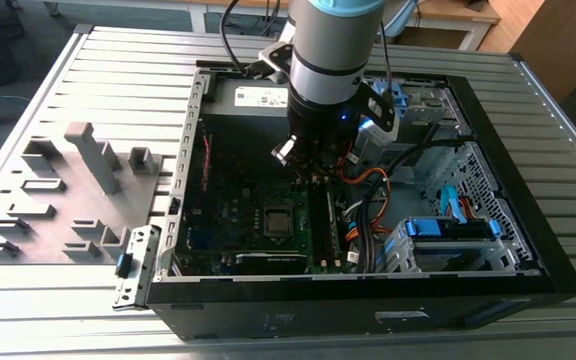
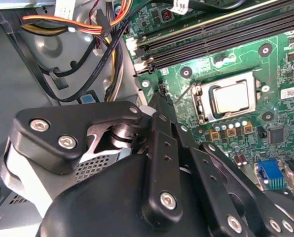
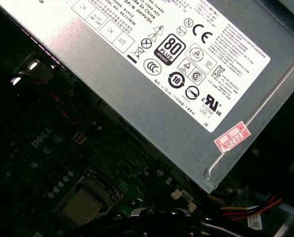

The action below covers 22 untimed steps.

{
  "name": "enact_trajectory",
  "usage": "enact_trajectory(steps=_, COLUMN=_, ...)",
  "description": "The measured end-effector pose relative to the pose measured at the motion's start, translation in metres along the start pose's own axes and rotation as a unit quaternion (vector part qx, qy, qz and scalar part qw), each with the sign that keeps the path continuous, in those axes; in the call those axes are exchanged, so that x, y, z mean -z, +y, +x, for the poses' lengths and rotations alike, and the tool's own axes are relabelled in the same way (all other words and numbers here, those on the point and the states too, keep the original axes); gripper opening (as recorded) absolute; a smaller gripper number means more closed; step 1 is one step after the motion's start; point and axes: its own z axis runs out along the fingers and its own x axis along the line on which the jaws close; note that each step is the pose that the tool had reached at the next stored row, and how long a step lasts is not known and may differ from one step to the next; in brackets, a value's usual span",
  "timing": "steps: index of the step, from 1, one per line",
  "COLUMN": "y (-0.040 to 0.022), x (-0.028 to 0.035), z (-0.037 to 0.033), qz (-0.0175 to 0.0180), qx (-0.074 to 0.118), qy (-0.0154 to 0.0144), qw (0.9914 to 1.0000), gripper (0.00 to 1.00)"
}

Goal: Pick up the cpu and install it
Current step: 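Install the first cpu locking lever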

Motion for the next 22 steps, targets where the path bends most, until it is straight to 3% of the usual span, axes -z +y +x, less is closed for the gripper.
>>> enact_trajectory(steps=22, y=0.0057, x=-0.0047, z=0.0006, qz=-0.0001, qx=0.010, qy=0.0014, qw=0.99995, gripper=0.11)
